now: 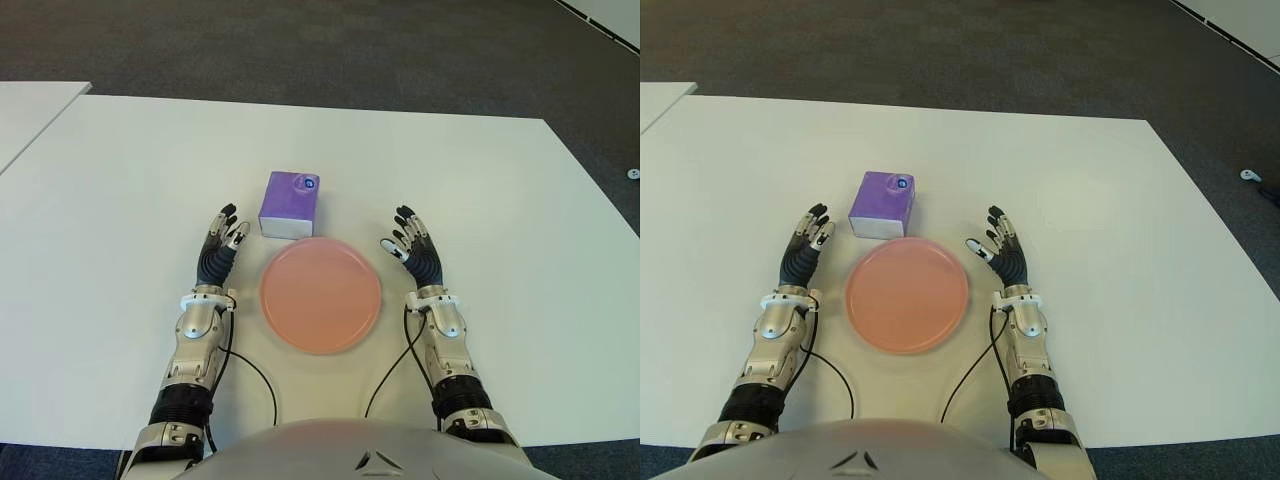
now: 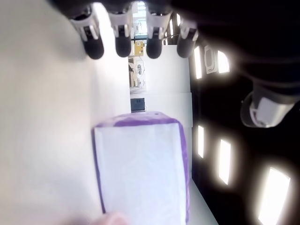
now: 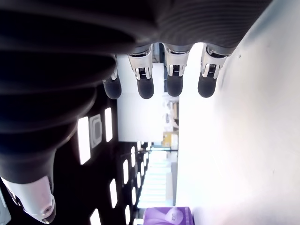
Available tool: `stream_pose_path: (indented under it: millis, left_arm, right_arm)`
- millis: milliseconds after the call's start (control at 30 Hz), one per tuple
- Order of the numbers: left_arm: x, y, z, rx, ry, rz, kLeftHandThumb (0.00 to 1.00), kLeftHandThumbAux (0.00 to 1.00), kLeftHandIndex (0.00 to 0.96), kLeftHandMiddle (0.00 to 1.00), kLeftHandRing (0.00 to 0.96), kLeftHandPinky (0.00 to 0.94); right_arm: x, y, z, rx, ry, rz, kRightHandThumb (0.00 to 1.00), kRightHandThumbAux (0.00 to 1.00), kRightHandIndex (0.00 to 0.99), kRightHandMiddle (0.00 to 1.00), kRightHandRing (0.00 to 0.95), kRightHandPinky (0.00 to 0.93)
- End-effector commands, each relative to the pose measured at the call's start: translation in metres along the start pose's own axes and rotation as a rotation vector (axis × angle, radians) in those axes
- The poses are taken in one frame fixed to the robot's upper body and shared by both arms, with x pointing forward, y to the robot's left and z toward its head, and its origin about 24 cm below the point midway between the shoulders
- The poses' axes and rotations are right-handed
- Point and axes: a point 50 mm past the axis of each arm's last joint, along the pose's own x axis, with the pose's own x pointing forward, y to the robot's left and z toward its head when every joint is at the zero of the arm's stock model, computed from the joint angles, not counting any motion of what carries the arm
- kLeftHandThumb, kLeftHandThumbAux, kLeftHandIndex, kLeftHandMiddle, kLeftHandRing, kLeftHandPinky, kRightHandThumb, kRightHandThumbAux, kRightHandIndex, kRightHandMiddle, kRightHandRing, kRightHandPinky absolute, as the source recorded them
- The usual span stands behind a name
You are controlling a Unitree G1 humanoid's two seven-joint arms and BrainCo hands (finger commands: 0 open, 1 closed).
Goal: Put the tissue paper into the plate.
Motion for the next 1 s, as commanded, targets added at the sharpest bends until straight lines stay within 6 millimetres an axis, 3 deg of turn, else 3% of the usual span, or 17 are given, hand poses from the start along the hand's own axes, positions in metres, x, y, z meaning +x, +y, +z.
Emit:
stream_pose_path:
  millis: [33, 333, 500, 567, 733, 1000]
  left_arm:
    - [-0.006, 0.0, -0.011, -0.001, 0.061, 0.009, 0.0, 0.401, 0.0, 0.0, 0.0, 0.0]
    - [-0.005, 0.001, -0.011, 0.01, 0.065, 0.013, 0.0, 0.4, 0.0, 0.0, 0.0, 0.0]
    - [0.002, 0.006, -0.008, 0.104, 0.058, 0.027, 0.0, 0.404, 0.0, 0.0, 0.0, 0.0]
    - [0.01, 0.016, 0.0, 0.194, 0.026, 0.023, 0.0, 0.41, 0.0, 0.0, 0.0, 0.0]
    - [0.035, 0.042, 0.041, 0.474, -0.148, 0.004, 0.018, 0.405, 0.0, 0.0, 0.0, 0.0]
    - [0.065, 0.053, 0.089, 0.891, -0.356, 0.06, 0.092, 0.36, 0.0, 0.0, 0.0, 0.0]
  right_arm:
    - [-0.031, -0.001, -0.042, 0.033, 0.228, -0.03, 0.0, 0.66, 0.0, 0.0, 0.0, 0.0]
    - [-0.03, 0.0, -0.043, 0.035, 0.225, -0.028, 0.0, 0.664, 0.0, 0.0, 0.0, 0.0]
    - [-0.028, 0.002, -0.041, 0.039, 0.213, -0.023, 0.0, 0.671, 0.0, 0.0, 0.0, 0.0]
    - [-0.028, 0.003, -0.04, 0.039, 0.209, -0.02, 0.0, 0.673, 0.0, 0.0, 0.0, 0.0]
    - [-0.028, 0.004, -0.038, 0.033, 0.199, -0.01, 0.0, 0.673, 0.0, 0.0, 0.0, 0.0]
    - [-0.025, 0.004, -0.038, 0.025, 0.205, -0.012, 0.0, 0.665, 0.0, 0.0, 0.0, 0.0]
